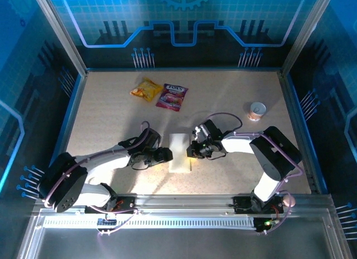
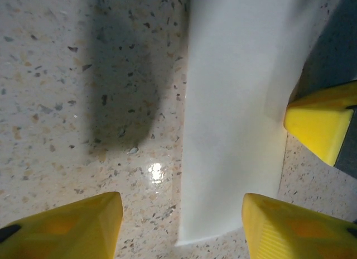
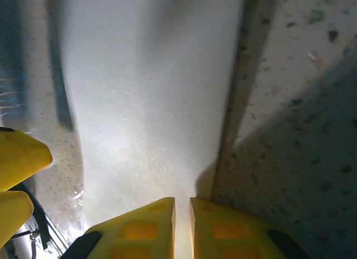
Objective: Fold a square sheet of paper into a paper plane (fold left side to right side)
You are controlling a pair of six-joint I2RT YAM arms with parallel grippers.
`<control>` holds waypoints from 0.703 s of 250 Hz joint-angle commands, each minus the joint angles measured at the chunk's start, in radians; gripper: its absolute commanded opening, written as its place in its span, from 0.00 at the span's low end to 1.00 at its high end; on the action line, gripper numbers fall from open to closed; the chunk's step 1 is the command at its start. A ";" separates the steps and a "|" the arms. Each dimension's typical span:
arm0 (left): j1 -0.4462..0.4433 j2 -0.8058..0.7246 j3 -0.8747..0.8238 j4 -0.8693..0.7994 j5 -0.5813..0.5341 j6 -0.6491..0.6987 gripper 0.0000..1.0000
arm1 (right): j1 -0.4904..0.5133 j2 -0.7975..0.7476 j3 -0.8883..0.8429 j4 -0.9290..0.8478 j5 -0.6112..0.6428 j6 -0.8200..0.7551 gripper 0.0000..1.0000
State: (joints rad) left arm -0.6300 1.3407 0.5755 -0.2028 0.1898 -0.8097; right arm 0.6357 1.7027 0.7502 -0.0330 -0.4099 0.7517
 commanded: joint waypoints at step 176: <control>0.004 0.205 0.103 0.059 0.092 0.015 0.40 | 0.020 0.026 -0.007 -0.072 0.045 -0.050 0.15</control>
State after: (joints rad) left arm -0.6300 1.5177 0.6662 -0.1539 0.2596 -0.8097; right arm 0.6407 1.7031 0.7502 -0.0349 -0.4007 0.7208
